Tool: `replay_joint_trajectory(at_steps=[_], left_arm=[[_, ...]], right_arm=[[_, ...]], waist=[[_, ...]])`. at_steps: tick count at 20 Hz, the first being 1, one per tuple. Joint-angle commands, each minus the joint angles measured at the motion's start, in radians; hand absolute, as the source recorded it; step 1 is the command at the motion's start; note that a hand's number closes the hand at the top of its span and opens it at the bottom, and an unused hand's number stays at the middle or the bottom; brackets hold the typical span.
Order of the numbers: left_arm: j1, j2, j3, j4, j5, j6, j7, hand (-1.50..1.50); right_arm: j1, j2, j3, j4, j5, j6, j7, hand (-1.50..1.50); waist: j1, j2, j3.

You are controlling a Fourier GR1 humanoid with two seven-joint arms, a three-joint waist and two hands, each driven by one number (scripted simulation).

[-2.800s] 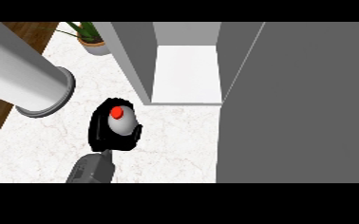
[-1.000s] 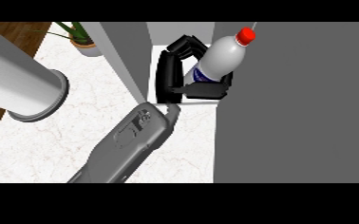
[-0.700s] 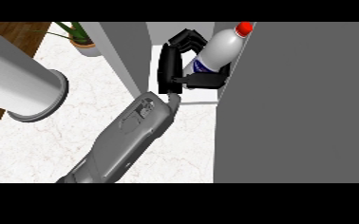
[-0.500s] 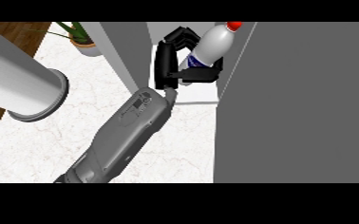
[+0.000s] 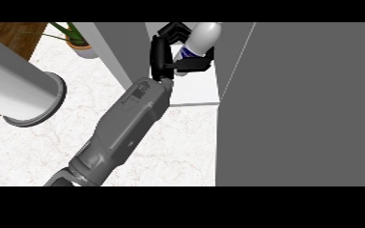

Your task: Pick up the bottled water, place it into the cabinet and close the cabinet

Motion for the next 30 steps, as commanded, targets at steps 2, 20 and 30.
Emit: replay_joint_trajectory(at_steps=[2,20,30], left_arm=[[-0.040,0.000,0.004,0.179,-0.055,-0.009,-0.089,1.50],[-0.222,0.001,0.087,0.457,-0.070,-0.069,-0.146,-1.50],[-0.208,0.000,0.110,0.278,0.028,-0.276,-0.131,-1.50]], right_arm=[[-0.002,-0.004,-0.012,-0.090,-0.104,-0.015,0.052,-1.50],[-0.006,-0.035,-0.044,-0.084,-0.123,0.026,0.043,-1.50],[-0.012,-0.030,-0.039,-0.107,-0.126,0.004,0.073,-1.50]], waist=[[0.001,0.005,0.000],[-0.021,0.009,0.000],[0.012,-0.008,0.000]])
